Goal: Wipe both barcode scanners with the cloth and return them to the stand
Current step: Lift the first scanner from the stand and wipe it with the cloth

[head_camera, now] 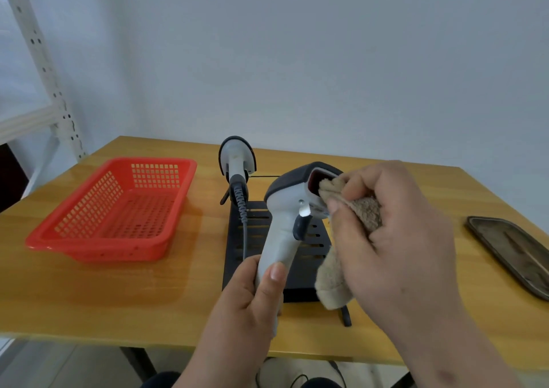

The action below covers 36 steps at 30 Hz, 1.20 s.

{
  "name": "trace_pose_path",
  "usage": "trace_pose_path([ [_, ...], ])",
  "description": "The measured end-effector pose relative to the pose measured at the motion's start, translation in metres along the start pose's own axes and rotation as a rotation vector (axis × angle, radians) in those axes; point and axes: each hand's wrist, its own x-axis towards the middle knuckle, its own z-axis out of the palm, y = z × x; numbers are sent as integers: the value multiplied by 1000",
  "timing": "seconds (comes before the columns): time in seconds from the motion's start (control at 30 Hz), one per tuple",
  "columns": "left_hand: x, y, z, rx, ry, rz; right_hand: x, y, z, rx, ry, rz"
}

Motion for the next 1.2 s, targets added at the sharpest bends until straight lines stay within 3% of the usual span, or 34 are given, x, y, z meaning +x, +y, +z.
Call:
trace_pose_path([
  [0.1,-1,-2,-2,39,32,36,-2,-4,-1,75,5,-20],
  [0.33,1,5,-11,176,165,104,11,13,-21,-353,-281,-16],
  [0.4,3,7,-10,188,187,123,10,15,-23,-320,-240,58],
  [0.5,4,7,-9,99,165,69,8,16,-22,-83,-46,212],
  [0.57,3,6,-7,56,123,25,6,15,-15,-42,-15,191],
  [0.7,1,6,-5,22,34,-26,4,8,-2,-224,-56,-31],
  [0.87,3,2,-4,16,1,-15,-1,-3,7,138,9,57],
  [0.97,3,2,-7,35,50,10,0,3,4,36,2,-90],
  [1.07,2,3,-12,24,81,-5,4,14,-4,-218,-124,-195],
  [1.13,2,4,-12,-11,65,-38,6,17,-8,-308,-144,-145],
  [1.2,1,6,-9,-65,18,-80,5,15,-8,-239,-48,-51],
])
